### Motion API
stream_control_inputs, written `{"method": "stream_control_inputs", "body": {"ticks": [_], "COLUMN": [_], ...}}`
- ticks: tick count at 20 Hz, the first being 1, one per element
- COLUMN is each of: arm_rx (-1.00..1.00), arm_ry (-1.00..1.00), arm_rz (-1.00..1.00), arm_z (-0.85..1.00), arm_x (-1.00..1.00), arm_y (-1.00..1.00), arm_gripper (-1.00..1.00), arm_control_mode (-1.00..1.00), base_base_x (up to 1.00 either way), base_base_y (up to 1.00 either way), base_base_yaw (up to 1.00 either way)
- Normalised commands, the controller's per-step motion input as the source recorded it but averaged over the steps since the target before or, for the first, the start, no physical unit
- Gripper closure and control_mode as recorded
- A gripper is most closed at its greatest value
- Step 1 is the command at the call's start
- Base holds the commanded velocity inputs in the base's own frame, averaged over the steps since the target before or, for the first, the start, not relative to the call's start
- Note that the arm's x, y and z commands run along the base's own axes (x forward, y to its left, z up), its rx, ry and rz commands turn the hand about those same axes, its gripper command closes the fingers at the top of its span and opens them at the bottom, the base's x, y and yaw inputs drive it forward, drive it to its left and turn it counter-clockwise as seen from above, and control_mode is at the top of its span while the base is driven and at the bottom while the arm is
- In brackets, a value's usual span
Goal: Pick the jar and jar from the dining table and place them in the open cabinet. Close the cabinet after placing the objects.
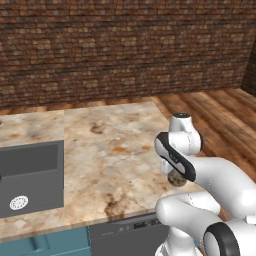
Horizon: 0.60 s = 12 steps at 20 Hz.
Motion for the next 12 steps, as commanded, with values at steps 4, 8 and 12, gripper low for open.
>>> {"method": "stream_control_inputs", "body": {"ticks": [4, 8, 12], "arm_rx": [0.00, 0.00, 0.00], "arm_ry": [-0.12, -0.08, -0.04], "arm_rz": [-0.02, -0.04, -0.05], "arm_z": [0.66, 0.80, 0.71], "arm_x": [-0.18, -0.21, -0.20], "arm_y": [-0.09, -0.14, -0.14], "arm_gripper": [1.00, 1.00, 1.00], "arm_control_mode": [-1.00, -1.00, -1.00], "base_base_x": [0.00, 0.00, 0.00], "base_base_y": [0.00, 0.00, 0.00], "base_base_yaw": [0.00, 0.00, 0.00]}}
